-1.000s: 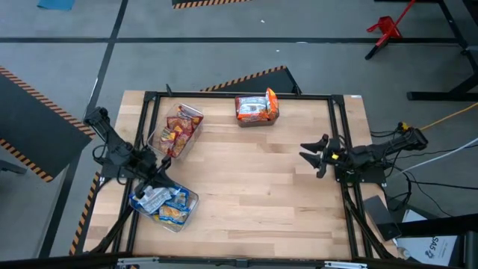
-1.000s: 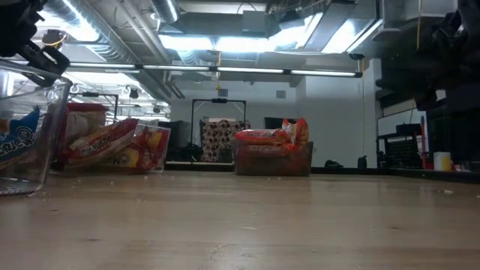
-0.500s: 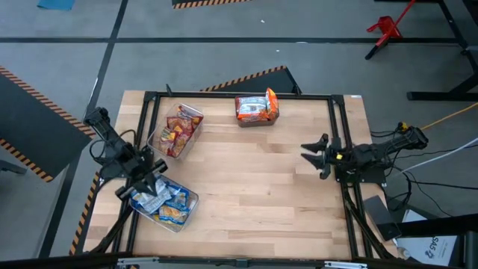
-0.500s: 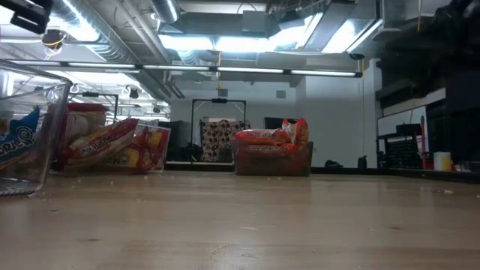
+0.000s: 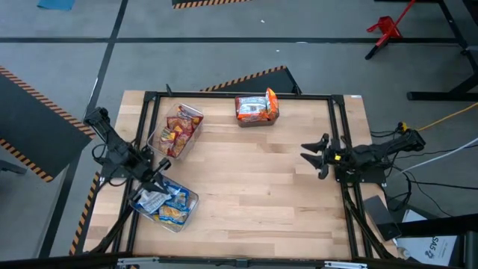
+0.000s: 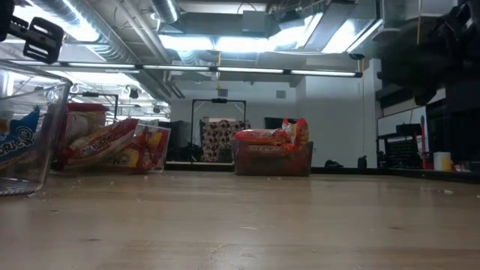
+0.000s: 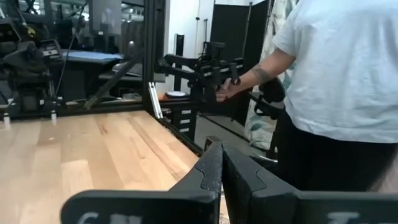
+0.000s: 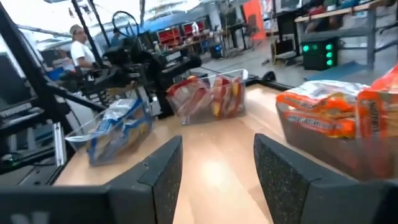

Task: Sort Maruchan noodles
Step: Return to Home Position

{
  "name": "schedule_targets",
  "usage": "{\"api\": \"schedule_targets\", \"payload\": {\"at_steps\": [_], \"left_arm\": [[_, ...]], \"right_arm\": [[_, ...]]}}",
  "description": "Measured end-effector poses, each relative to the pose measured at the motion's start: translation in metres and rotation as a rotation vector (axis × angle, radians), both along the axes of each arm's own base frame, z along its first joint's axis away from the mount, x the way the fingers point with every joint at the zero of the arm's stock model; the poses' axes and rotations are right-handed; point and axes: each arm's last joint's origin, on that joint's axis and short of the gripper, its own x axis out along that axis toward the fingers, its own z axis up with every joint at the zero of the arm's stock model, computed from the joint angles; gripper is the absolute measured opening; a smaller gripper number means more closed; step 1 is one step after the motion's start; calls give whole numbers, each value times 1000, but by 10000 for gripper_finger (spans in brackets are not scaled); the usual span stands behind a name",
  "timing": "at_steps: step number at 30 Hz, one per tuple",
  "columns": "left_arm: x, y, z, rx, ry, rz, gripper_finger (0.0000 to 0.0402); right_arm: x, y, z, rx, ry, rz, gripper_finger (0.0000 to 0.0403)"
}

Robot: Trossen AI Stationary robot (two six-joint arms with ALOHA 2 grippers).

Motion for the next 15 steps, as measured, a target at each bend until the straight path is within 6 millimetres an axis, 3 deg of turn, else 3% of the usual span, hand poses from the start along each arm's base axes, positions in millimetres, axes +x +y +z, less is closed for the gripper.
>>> {"api": "schedule_targets", "payload": {"at_steps": [15], "left_arm": [[1,0,-5,38,40,8,0]], "right_arm": [[2,0,-3,-56,34,-27,184]]}}
